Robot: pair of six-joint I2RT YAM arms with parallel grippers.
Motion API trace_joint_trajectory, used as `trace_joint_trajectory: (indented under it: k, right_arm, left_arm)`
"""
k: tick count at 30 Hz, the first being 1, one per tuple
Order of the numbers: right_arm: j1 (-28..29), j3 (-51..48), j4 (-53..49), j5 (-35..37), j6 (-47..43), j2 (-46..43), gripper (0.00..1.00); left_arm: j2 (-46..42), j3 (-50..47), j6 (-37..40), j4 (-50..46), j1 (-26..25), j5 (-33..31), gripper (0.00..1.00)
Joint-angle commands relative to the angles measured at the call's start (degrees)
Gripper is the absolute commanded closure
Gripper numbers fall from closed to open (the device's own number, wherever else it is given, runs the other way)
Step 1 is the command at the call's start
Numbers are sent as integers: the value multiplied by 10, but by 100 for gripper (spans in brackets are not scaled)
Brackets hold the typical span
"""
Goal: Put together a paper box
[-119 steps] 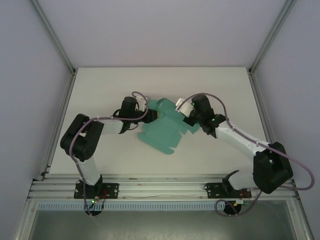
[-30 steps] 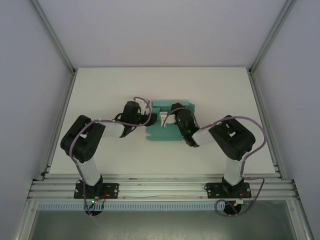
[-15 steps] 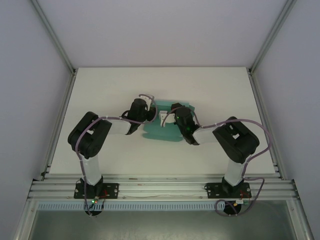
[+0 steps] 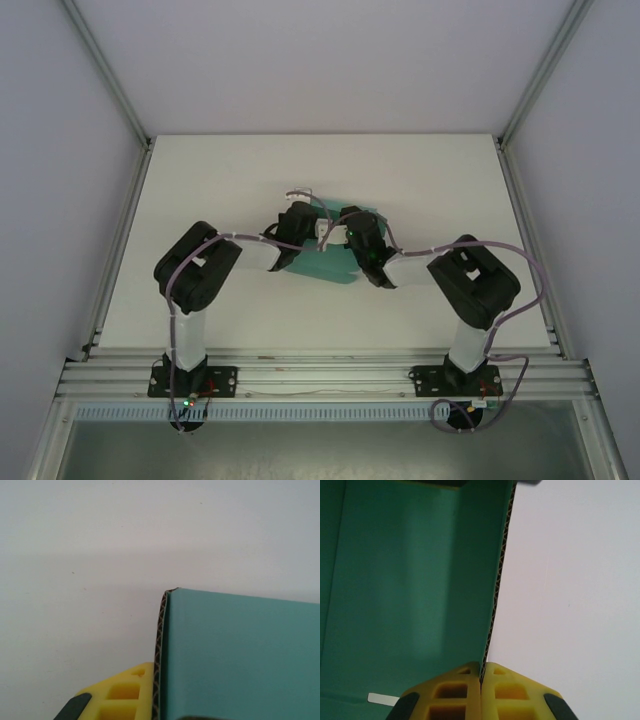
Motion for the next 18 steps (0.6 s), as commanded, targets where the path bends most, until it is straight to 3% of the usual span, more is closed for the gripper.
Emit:
trace_joint_trajectory:
  k: [1, 5, 8, 11, 12, 18]
  right_arm:
    - [12, -15, -121, -7, 23, -6, 100]
    - [12, -13, -127, -1, 27, -7, 100]
    - [12, -9, -131, 1, 30, -5, 100]
    - [12, -2, -128, 7, 35, 1, 100]
    - [12, 2, -127, 12, 36, 3, 100]
    - [11, 13, -116, 32, 27, 20, 100]
  left_arm:
    - [35, 13, -76, -89, 19, -139, 100]
    - [44, 41, -81, -143, 15, -182, 100]
    - [18, 14, -35, -114, 15, -104, 99]
    - [-27, -16, -6, -91, 14, -56, 56]
    - [-53, -24, -3, -93, 13, -48, 47]
    - [-92, -35, -6, -113, 14, 27, 37]
